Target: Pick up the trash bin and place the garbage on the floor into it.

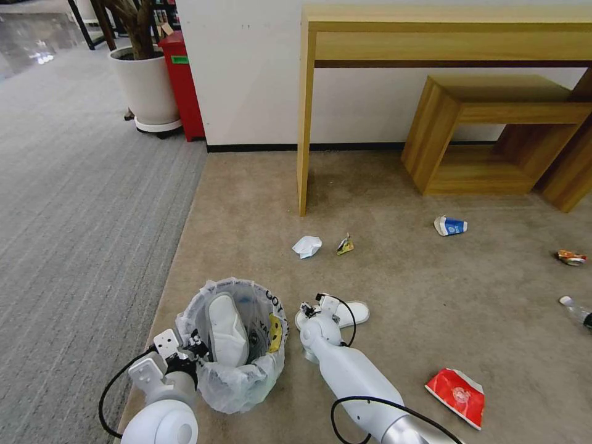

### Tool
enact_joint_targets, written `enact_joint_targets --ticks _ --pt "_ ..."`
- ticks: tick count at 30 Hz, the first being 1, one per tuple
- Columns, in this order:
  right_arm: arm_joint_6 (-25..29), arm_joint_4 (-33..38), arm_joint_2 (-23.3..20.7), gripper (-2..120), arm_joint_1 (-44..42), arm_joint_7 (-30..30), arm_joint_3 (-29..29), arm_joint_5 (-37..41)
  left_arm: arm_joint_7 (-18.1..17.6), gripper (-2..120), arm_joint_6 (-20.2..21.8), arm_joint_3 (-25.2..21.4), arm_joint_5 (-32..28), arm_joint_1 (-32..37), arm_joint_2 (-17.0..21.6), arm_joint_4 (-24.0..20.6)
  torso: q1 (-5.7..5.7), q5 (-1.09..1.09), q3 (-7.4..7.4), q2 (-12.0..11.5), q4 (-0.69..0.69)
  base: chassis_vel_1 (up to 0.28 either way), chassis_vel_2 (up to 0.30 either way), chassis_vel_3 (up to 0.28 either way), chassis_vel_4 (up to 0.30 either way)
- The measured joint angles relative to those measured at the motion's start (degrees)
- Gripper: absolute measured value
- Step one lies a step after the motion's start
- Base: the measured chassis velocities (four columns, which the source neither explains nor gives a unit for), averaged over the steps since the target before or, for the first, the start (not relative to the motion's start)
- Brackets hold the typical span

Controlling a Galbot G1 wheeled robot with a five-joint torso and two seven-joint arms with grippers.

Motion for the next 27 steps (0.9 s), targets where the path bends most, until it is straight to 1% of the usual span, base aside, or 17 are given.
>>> enact_joint_targets --ticks 2,3,4,7,8,10,11,20,22,23,26,27 --pt "0.1 -1.0 0.6 88 0.6 -0.2 0.3 -0.3 0.0 1 0.0 0.2 0.0 0.0 0.0 0.0 0.00 0.00 0.00 0.0 0.00 0.000 0.000 0.000 0.000" --pt "0.1 -1.5 0.9 84 0.8 -0.3 0.4 -0.4 0.1 1 0.0 0.2 0.0 -0.1 0.0 0.0 0.00 0.00 0.00 0.0 0.00 0.000 0.000 0.000 0.000" --pt "0.1 -1.5 0.9 84 0.8 -0.3 0.4 -0.4 0.1 1 0.0 0.2 0.0 -0.1 0.0 0.0 0.00 0.00 0.00 0.0 0.00 0.000 0.000 0.000 0.000" --pt "0.0 -2.4 1.4 75 0.9 -0.5 0.4 -0.9 0.1 1 0.0 0.2 -0.1 -0.3 0.1 0.0 0.00 0.00 0.00 0.0 0.00 0.000 0.000 0.000 0.000" --pt "0.0 -2.4 1.4 75 0.9 -0.5 0.4 -0.9 0.1 1 0.0 0.2 -0.1 -0.3 0.1 0.0 0.00 0.00 0.00 0.0 0.00 0.000 0.000 0.000 0.000" --pt "-0.1 -2.9 1.5 64 0.7 -0.8 0.7 -1.0 0.1 1 0.0 0.3 -0.2 -0.4 0.0 0.0 0.00 0.00 0.00 0.0 0.00 0.000 0.000 0.000 0.000" --pt "-0.1 -3.1 1.4 62 0.5 -1.0 0.8 -1.2 0.1 1 0.0 0.3 -0.2 -0.4 -0.1 0.0 0.00 0.00 0.00 0.0 0.00 0.000 0.000 0.000 0.000" --pt "0.0 -3.3 0.2 52 -1.2 -1.9 1.3 -2.1 0.1 1 -0.4 0.7 0.0 -0.5 -0.2 0.6 0.00 0.01 0.00 0.0 0.01 0.000 0.000 0.000 0.000" --pt "0.0 -1.8 -0.6 44 -2.4 -1.8 1.1 -2.2 0.1 1 -0.4 0.8 0.1 -0.8 -0.4 1.1 0.00 0.01 0.00 0.0 0.00 0.000 0.000 0.000 0.000" --pt "0.0 -1.8 -0.6 44 -2.4 -1.8 1.1 -2.2 0.1 1 -0.4 0.8 0.1 -0.8 -0.4 1.1 0.00 0.01 0.00 0.0 0.00 0.000 0.000 0.000 0.000" --pt "0.0 -0.1 -1.8 29 -3.6 -1.8 0.6 -2.4 0.1 1 -0.6 1.1 0.4 -0.9 -0.6 1.4 0.00 0.01 0.00 0.0 0.01 0.000 0.000 0.000 0.000" --pt "0.0 -0.1 -1.8 29 -3.6 -1.8 0.6 -2.4 0.1 1 -0.6 1.1 0.4 -0.9 -0.6 1.4 0.00 0.01 0.00 0.0 0.01 0.000 0.000 0.000 0.000"
